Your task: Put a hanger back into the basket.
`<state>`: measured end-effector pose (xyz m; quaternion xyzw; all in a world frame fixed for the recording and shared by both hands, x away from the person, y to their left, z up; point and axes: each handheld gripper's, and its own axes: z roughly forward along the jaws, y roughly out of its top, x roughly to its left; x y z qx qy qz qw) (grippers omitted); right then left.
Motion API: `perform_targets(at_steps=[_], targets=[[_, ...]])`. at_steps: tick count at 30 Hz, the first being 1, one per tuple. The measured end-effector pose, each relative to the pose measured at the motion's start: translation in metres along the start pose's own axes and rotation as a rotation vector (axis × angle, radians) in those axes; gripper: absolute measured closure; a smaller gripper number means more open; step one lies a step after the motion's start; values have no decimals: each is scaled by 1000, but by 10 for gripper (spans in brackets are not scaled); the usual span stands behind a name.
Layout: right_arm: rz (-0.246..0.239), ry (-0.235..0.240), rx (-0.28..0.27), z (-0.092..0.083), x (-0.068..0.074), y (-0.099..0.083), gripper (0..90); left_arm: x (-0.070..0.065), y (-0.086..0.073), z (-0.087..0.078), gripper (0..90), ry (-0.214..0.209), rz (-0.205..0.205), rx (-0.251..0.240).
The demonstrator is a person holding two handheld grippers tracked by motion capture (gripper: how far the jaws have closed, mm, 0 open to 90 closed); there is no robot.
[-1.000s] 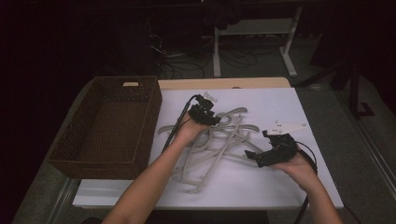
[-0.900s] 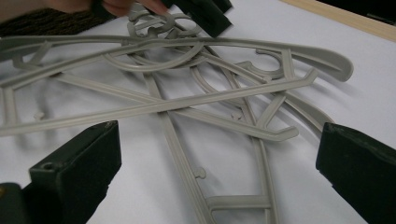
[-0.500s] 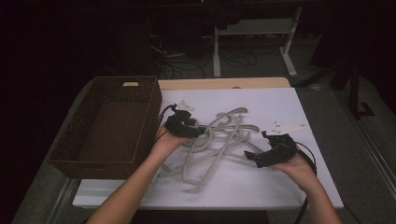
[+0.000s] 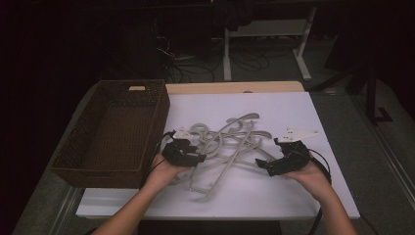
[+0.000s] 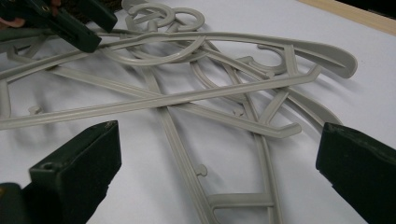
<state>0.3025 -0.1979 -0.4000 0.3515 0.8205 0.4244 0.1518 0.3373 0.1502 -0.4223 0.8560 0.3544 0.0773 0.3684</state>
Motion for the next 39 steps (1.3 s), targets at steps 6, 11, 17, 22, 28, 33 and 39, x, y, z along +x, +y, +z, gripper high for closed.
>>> perform_targets(at_steps=[6,11,17,22,28,33,39], targets=[[-5,0,7,1,0,-1,0,1,-8,8,545,-18,3,57],[-13,2,13,2,1,-2,0,-1,-8,15,625,-34,7,91],[-15,3,14,3,2,-2,0,-1,-6,17,689,-19,-9,100],[-14,3,16,3,2,-2,0,3,-3,16,745,11,-14,84],[-14,4,17,3,2,-2,0,5,-1,13,786,20,-16,73],[-12,3,13,2,2,-2,0,5,3,4,810,6,-25,25],[-9,5,3,0,2,-2,0,3,12,-11,817,7,-18,-33]])
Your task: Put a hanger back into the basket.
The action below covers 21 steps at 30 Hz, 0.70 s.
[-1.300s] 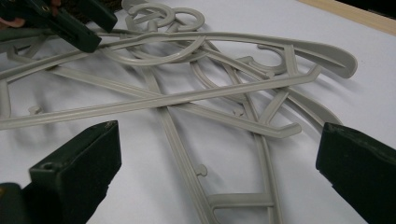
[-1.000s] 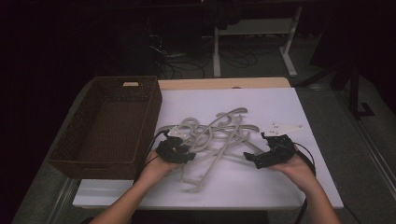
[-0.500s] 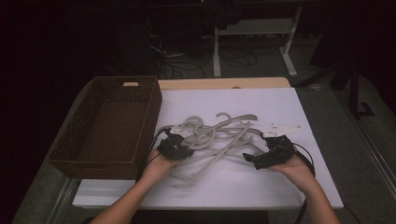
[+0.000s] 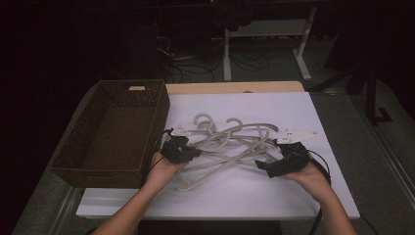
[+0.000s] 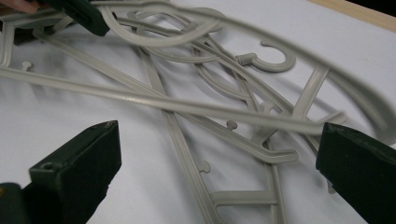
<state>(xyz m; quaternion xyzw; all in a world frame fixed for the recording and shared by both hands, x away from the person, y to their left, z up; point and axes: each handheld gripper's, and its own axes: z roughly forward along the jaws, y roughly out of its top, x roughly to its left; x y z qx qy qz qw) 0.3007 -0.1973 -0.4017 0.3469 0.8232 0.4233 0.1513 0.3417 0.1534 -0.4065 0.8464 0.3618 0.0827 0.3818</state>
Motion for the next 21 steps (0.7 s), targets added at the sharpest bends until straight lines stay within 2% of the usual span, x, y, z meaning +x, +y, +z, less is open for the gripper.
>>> perform_targets(at_steps=[6,14,19,21], targets=[[12,-2,-22,-6,-2,1,0,-2,14,-16,818,18,13,-37],[19,1,-33,-9,-3,1,0,0,51,-56,819,51,44,-98],[16,2,-33,-9,-3,1,0,9,72,-81,819,81,75,-110],[17,2,-33,-9,-3,1,0,17,78,-94,819,89,89,-113]])
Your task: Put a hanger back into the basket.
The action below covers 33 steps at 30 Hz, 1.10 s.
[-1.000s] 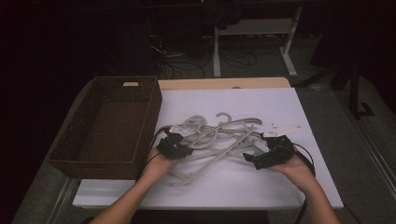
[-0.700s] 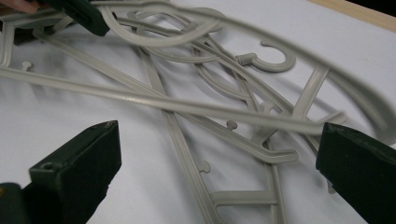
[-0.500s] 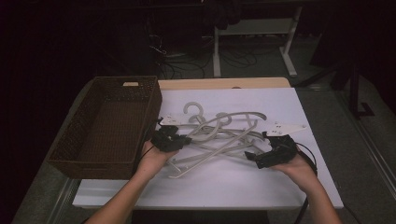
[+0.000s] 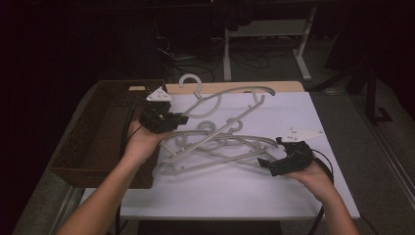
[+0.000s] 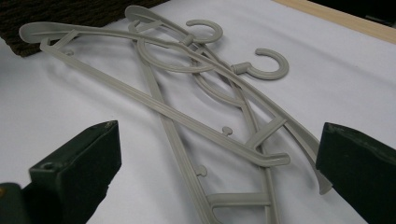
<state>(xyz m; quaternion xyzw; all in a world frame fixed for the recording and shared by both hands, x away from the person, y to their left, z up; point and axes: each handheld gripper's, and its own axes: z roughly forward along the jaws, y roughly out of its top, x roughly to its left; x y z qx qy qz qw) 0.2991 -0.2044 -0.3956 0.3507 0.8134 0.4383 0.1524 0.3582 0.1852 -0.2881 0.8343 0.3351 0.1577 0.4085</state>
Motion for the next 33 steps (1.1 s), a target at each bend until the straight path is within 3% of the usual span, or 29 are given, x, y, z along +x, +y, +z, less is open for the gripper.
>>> perform_targets(at_steps=[3,8,13,21,28,33], targets=[[2,-1,0,0,0,0,0,15,6,-16,819,7,24,-5],[1,-2,0,1,-1,0,0,46,4,-42,819,48,21,-3],[2,-4,0,1,-1,0,0,83,-13,-66,819,112,0,29],[4,-4,11,4,-1,0,0,138,-51,-105,819,204,-65,67],[7,-7,14,5,0,0,0,167,-83,-128,819,266,-131,85],[3,-6,20,7,0,0,0,180,-95,-142,819,308,-159,92]])
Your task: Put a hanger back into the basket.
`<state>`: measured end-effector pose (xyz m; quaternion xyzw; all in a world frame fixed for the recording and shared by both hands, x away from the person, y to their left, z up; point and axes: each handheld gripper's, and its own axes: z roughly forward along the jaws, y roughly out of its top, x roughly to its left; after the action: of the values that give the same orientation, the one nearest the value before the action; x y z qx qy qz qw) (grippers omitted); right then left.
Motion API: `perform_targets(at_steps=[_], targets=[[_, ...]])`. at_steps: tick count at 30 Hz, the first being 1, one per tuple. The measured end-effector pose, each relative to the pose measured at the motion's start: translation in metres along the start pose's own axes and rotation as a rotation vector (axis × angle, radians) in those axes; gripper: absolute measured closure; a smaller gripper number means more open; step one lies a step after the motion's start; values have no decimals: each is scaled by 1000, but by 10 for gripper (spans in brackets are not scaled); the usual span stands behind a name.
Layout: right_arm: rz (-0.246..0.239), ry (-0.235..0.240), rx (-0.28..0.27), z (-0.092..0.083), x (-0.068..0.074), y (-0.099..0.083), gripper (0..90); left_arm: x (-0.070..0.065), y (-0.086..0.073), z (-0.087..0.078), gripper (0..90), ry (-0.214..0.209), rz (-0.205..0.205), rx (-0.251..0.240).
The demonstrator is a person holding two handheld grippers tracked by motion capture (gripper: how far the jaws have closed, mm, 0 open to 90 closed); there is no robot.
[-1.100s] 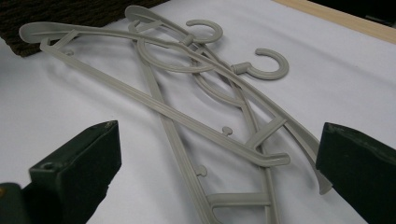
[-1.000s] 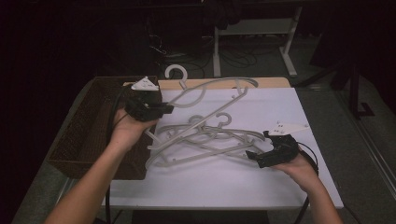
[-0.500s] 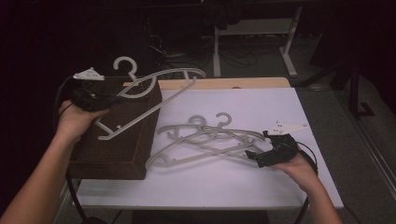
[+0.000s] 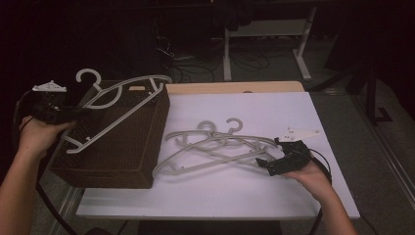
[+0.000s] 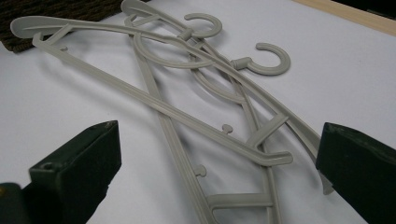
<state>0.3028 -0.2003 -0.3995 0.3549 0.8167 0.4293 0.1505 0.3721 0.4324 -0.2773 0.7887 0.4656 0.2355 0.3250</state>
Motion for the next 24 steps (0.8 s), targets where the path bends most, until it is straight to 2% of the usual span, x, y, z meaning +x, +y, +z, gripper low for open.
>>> perform_targets(at_steps=[4,9,12,17,21,24], targets=[[4,-1,-2,0,-1,0,0,8,-6,1,819,51,8,39],[5,-1,1,0,0,0,0,13,-13,9,820,61,-14,45],[3,0,1,0,0,0,0,15,-15,13,820,84,-2,74],[1,2,5,2,0,0,0,14,-23,27,818,70,-9,101],[-3,3,7,3,1,0,0,13,-29,43,817,43,-19,138],[-2,3,9,3,1,0,0,10,-32,49,812,40,-19,153]])
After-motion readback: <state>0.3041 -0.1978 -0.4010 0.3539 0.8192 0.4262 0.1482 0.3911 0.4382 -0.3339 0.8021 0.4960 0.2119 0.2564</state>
